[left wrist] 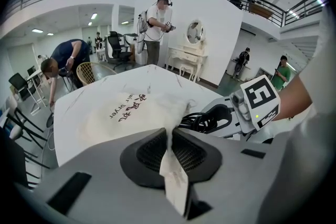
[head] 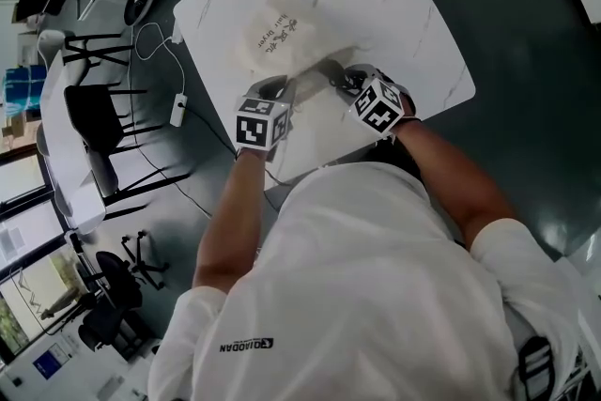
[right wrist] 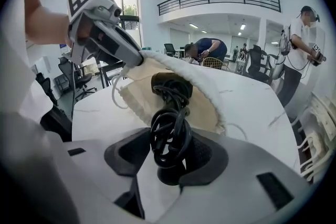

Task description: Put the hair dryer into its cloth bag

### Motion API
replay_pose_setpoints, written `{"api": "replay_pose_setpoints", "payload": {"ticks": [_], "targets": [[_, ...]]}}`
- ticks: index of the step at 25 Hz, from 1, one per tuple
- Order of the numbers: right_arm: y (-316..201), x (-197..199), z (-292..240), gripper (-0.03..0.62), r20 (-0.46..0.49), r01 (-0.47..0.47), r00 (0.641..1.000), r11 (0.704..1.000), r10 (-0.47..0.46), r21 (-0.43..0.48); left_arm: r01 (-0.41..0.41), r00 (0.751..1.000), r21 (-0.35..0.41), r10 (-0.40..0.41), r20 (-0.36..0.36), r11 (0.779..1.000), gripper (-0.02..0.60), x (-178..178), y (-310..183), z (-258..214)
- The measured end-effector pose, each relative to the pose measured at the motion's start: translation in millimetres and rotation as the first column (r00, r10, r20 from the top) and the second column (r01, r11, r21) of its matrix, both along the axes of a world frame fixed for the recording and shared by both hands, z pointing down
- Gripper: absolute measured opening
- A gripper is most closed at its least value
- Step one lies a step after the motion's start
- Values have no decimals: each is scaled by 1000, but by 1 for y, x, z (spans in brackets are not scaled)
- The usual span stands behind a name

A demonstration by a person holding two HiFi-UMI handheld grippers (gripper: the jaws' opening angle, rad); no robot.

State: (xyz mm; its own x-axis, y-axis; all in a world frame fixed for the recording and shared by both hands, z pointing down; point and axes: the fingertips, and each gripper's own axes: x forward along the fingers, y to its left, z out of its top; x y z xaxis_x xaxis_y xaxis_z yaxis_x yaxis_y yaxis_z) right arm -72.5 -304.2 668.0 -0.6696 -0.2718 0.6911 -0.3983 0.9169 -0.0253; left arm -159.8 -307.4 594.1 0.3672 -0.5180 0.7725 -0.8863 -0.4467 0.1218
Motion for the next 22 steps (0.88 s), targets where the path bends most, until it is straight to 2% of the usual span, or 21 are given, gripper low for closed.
{"api": "replay_pose_setpoints", "payload": {"ticks": [8,15,22], "targets": [[-35,-49,3,195,14,-1,1000,1000,1,16,-2,1000,15,2,-1,1000,57,7,-11,-6],[-69,-71,6,193,14,-25,1000,1000,25,10,25,1000,11,-25,7,1000,57,7,-18,-8],[-101,-83,25,195,-43,7,999,999,-6,31,122,992,6,-121,-37,993,57,-4,-39,0]]}}
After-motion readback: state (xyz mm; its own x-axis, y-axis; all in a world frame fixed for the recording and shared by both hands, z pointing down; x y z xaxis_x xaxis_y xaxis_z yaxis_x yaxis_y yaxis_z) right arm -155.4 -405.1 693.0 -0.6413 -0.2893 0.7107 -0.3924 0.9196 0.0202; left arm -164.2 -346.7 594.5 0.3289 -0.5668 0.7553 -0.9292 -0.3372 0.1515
